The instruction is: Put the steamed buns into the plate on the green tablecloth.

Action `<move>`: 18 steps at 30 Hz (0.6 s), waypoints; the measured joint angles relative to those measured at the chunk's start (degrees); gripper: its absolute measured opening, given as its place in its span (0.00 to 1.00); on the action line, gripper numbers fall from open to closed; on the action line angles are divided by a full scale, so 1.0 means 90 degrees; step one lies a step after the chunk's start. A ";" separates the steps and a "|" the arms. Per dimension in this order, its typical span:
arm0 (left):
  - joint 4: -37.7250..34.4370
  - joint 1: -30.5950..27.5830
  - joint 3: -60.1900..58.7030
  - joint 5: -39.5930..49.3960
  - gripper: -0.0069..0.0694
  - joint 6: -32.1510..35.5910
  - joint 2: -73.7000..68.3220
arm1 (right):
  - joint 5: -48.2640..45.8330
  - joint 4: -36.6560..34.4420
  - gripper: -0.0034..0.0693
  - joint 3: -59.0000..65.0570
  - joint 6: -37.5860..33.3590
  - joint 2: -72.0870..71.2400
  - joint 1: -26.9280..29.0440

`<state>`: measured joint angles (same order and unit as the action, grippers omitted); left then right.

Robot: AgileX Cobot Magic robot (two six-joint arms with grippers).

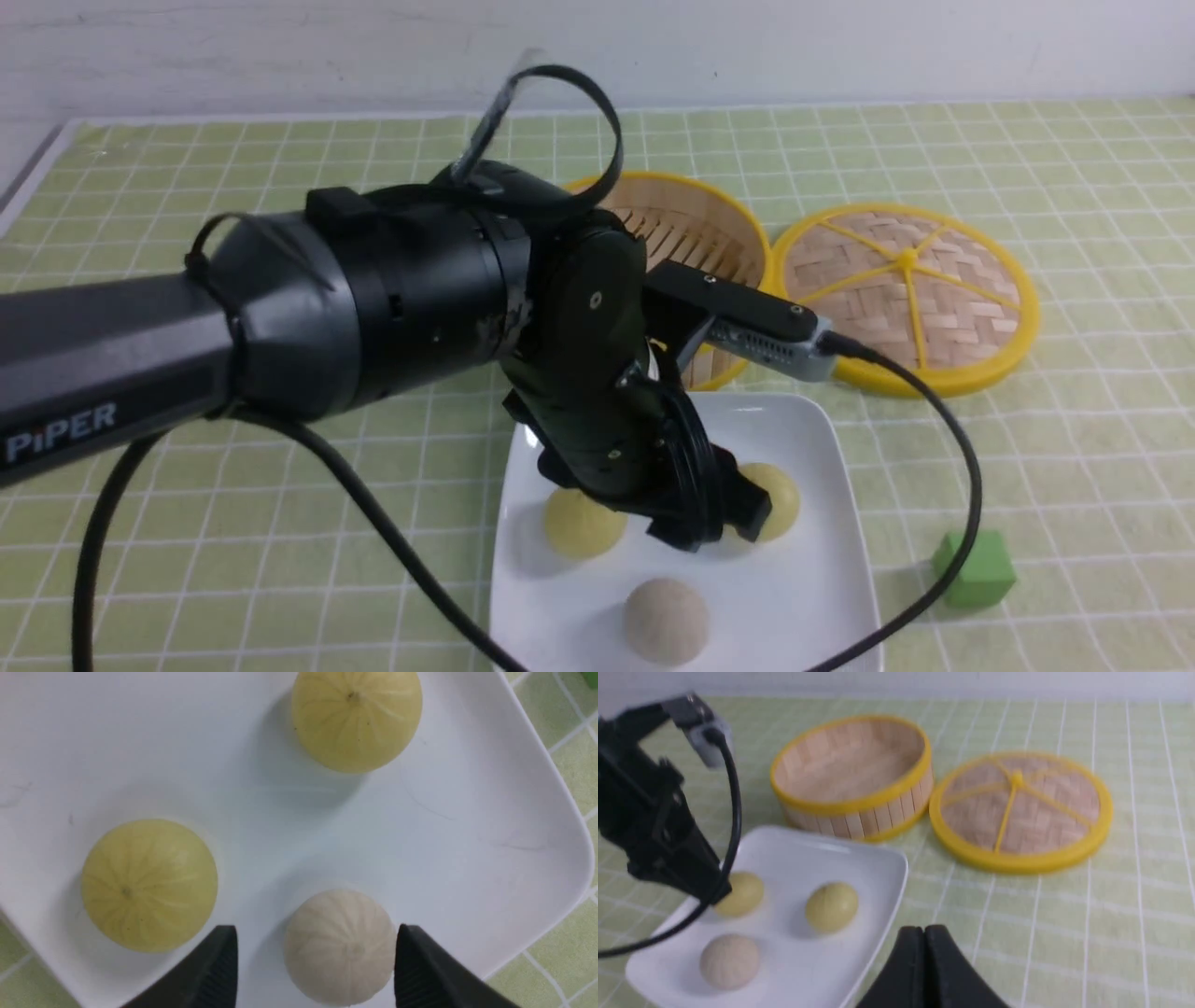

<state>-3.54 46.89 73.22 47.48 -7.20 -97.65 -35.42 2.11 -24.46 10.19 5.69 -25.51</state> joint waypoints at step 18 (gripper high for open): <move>0.0330 0.0000 0.0000 0.0038 0.23 0.0000 0.0000 | 0.0768 -0.0797 0.03 0.0432 -0.1255 0.0047 0.0000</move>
<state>-0.57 46.89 73.22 47.82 -7.20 -97.65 -28.51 -5.07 -20.57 -1.11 6.12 -25.51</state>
